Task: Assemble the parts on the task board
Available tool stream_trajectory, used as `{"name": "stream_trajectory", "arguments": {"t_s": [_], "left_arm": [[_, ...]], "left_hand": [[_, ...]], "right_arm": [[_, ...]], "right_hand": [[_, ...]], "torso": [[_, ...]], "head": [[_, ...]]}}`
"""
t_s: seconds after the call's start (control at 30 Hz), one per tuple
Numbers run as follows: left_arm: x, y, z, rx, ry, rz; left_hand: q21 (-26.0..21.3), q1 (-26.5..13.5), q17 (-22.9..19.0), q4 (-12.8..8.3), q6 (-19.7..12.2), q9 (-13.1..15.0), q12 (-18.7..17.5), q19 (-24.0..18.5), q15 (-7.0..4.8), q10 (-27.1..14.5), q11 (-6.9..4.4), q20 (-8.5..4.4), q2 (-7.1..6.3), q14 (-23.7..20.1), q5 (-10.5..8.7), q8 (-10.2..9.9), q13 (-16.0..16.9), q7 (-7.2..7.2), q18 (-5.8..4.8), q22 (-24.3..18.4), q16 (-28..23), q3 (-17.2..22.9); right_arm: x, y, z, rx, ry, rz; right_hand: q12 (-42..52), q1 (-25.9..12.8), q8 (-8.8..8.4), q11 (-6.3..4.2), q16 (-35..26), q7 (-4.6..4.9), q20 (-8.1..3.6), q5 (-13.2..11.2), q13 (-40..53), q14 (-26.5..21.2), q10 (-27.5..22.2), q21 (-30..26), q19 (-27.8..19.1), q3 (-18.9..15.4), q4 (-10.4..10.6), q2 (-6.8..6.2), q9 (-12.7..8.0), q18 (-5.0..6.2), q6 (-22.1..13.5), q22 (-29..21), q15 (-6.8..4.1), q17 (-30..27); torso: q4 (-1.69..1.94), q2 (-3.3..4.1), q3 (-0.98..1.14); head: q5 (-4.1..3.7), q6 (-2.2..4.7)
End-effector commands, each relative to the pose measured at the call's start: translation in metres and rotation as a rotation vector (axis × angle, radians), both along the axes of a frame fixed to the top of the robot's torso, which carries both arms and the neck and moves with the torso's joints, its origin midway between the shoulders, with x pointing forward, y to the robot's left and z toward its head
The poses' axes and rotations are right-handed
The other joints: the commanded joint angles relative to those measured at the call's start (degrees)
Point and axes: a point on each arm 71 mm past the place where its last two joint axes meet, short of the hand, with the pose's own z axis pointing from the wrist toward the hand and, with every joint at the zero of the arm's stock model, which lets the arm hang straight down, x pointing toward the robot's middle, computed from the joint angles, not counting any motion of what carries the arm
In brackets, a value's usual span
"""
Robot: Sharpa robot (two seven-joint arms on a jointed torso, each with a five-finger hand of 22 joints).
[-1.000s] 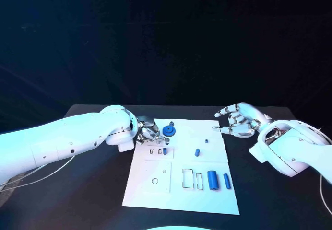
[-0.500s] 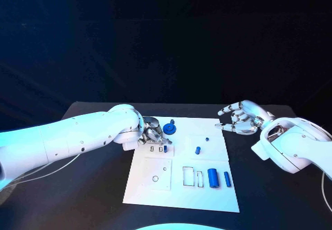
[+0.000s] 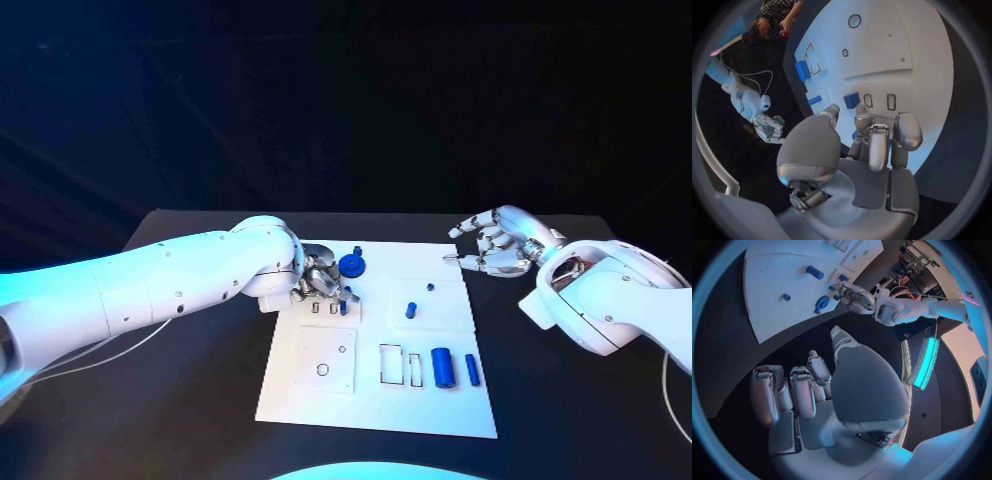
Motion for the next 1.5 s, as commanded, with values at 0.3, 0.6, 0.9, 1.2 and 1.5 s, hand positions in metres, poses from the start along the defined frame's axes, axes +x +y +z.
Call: {"name": "stream_trajectory", "arguments": {"t_s": [0.3,0.6,0.9,1.2,1.5], "left_arm": [[-0.0011,-0.0009,-0.003,0.017,0.038,-0.024],[-0.0018,-0.0016,-0.0041,0.023,0.049,-0.034],[-0.0021,-0.0029,-0.0051,0.024,0.057,-0.039],[-0.0024,-0.0026,-0.0057,-0.013,0.077,-0.015],[-0.0064,0.0036,-0.005,-0.095,0.13,0.039]], "left_hand": [[0.5,1.8,9.4,-0.1,0.0,-0.1,0.5,0.5,0.08,0.5,0.23,0.05,1.12,4.0,0.34,-0.8,0.4,0.08,-1.15,0.5,0.5,0.1],[0.7,3.6,9.6,-0.2,0.4,0.0,0.6,0.4,0.1,0.4,0.22,0.13,1.63,4.1,0.35,-1.4,0.5,0.06,-1.16,0.7,0.5,0.9],[0.9,5.8,9.7,-0.2,0.7,0.1,0.6,0.3,0.05,0.3,0.13,0.16,2.17,4.1,0.34,-1.9,0.5,-0.04,-1.18,1.0,0.6,2.6],[1.1,11.3,9.8,-0.5,1.1,1.3,0.2,0.1,-0.39,0.1,-0.33,-0.12,1.86,4.1,0.22,-2.4,0.3,-0.49,-1.18,1.4,0.5,12.9],[1.2,10.6,9.8,-5.1,0.1,7.9,0.4,0.0,-1.01,1.6,-1.06,-0.71,-1.68,4.1,-0.46,1.7,0.5,-1.23,-1.19,1.7,0.4,29.9]], "right_arm": [[-0.0006,0.0009,-0.001,-0.009,0.015,0.018],[-0.0003,-0.0004,-0.0014,-0.012,0.018,0.015],[0.0,0.0,-0.0018,-0.014,0.021,0.017],[0.0009,-0.0006,-0.0022,-0.016,0.023,0.015],[0.0017,-0.0017,-0.0029,-0.02,0.027,0.013]], "right_hand": [[-0.2,-0.2,0.33,-0.02,-0.3,0.13,0.31,0.4,0.0,5.2,-0.3,-0.2,3.6,-0.4,0.0,0.37,0.0,0.67,0.5,13.4,0.11,12.2],[-0.2,-0.2,0.37,-0.03,-0.4,0.11,0.3,0.5,-0.1,5.2,-0.4,-0.3,3.6,-0.4,-0.1,0.43,-0.1,0.68,0.5,13.3,0.1,12.2],[-0.2,-0.1,0.45,-0.06,-0.4,0.08,0.29,0.7,-0.1,5.2,-0.4,-0.2,3.6,-0.4,-0.1,0.58,-0.1,0.66,0.6,13.4,0.08,12.2],[-0.2,0.2,0.53,-0.09,-0.4,0.05,0.26,1.1,-0.1,5.2,-0.4,-0.3,3.6,-0.4,-0.1,0.75,-0.1,0.68,0.7,13.4,0.04,12.1],[-0.2,0.2,0.55,-0.11,-0.4,0.04,0.25,1.2,-0.1,5.1,-0.4,-0.3,3.6,-0.4,-0.2,0.8,-0.1,0.68,0.7,13.3,0.03,12.1]], "torso": [[0.0,-0.05,-0.03],[0.08,-0.05,-0.01],[0.04,-0.04,0.01],[0.01,-0.03,0.07],[0.04,-0.09,0.06]], "head": [[0.0,-0.18],[-0.07,-0.23],[-0.04,-0.35],[0.06,-0.54],[0.0,-0.64]]}}
